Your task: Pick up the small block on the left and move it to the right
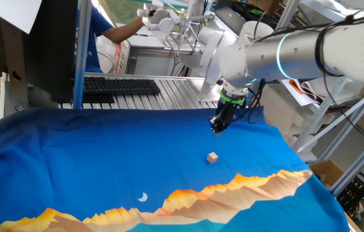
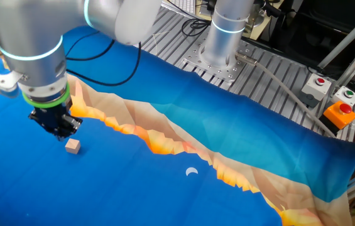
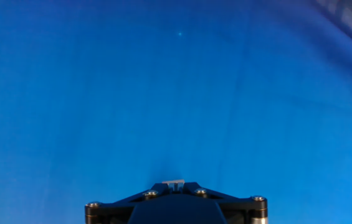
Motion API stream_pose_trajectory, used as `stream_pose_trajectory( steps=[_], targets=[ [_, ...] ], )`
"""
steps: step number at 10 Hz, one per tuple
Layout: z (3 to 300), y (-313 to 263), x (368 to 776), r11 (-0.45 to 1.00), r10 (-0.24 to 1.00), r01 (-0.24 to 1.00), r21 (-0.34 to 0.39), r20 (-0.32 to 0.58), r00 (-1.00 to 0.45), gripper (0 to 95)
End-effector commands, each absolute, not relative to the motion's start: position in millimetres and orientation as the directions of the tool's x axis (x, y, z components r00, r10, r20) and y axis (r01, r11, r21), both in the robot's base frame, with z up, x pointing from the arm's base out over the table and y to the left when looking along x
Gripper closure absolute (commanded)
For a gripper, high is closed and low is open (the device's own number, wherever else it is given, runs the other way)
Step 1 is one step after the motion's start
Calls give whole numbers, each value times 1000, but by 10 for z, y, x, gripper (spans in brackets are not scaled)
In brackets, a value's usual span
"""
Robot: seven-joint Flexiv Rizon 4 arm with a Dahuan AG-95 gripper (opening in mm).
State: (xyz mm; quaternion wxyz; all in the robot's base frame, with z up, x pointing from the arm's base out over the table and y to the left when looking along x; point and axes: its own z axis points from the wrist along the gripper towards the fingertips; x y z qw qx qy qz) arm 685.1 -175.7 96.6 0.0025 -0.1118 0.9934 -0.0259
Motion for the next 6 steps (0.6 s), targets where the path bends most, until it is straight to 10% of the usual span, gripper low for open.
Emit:
stream_pose_trajectory(
  steps=[1,6],
  targets=[
    [857,-1769,6823,972,-229,-228,-62,-19,-973,950],
    [710,-1772,6721,968,-243,-239,-72,-40,-969,950]
  ],
)
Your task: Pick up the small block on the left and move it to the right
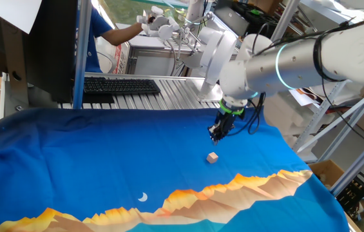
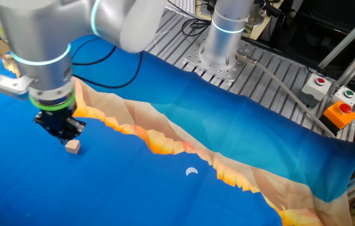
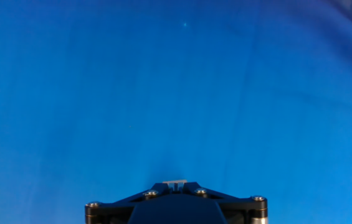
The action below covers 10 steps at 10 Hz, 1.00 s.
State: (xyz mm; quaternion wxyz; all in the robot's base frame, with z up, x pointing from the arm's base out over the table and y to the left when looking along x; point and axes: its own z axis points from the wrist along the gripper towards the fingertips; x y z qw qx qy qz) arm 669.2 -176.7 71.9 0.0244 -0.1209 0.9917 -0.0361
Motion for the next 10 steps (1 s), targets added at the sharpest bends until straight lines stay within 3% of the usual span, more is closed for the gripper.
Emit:
stream_pose_trajectory(
  steps=[1,10],
  targets=[
    [706,-1778,6721,968,-243,-239,-71,-41,-969,950],
    [508,-1780,6632,968,-243,-239,-74,-47,-969,950]
  ],
)
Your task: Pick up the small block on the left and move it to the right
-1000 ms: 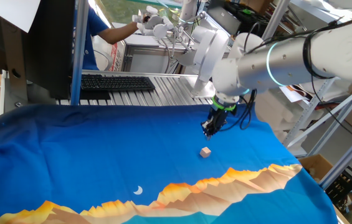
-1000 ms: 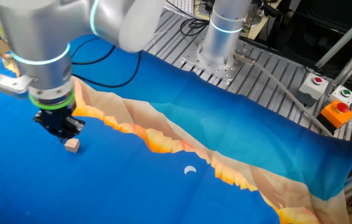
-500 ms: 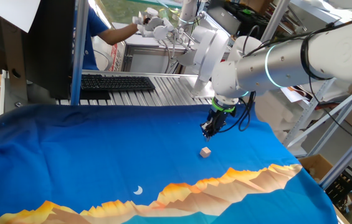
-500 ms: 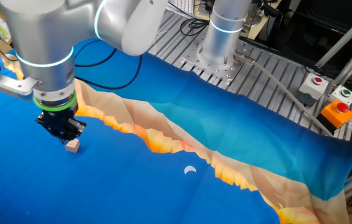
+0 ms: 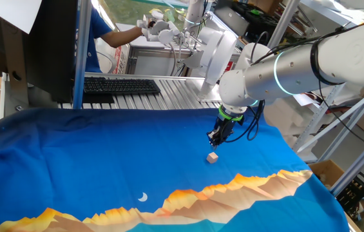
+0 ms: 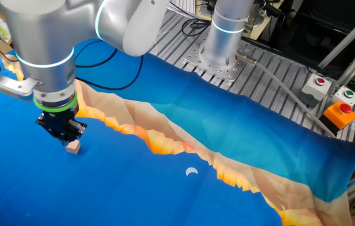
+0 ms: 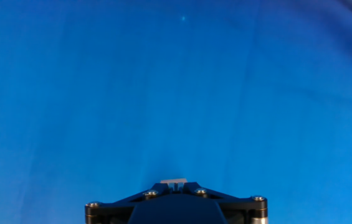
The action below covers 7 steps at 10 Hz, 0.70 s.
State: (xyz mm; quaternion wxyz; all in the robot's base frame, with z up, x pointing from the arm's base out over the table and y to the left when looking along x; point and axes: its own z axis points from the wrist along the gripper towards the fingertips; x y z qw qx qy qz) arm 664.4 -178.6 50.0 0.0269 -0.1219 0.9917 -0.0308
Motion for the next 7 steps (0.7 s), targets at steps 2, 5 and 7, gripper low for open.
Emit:
stream_pose_trajectory(
  steps=[2,5,7],
  targets=[
    [475,-1769,6596,968,-242,-239,-77,-44,-969,950],
    [436,-1790,6559,968,-243,-239,-71,-49,-969,950],
    [427,-1797,6558,969,-243,-239,-67,-50,-969,950]
  ],
)
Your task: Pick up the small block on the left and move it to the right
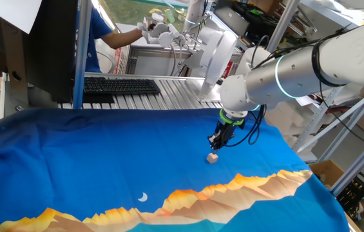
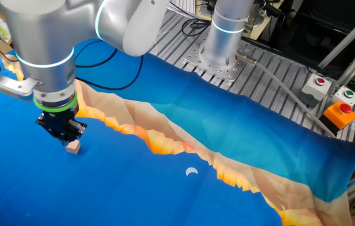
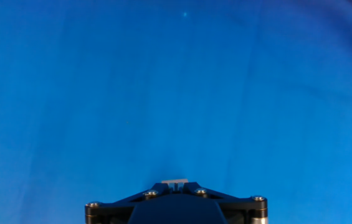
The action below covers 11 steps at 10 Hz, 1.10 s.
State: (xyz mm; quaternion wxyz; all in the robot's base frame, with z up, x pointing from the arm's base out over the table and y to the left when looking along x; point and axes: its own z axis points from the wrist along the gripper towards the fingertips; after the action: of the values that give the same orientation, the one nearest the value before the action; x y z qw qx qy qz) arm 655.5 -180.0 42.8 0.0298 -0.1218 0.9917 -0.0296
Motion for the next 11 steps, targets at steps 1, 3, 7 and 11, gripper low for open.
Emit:
stream_pose_trajectory(
  steps=[1,3,7,11],
  targets=[
    [422,-1797,6560,969,-242,-238,-69,-52,-969,950],
    [410,-1799,6563,970,-236,-233,-69,-54,-970,950],
    [396,-1802,6565,973,-223,-219,-68,-57,-973,950],
    [379,-1804,6570,980,-191,-187,-66,-60,-980,760]
  ],
)
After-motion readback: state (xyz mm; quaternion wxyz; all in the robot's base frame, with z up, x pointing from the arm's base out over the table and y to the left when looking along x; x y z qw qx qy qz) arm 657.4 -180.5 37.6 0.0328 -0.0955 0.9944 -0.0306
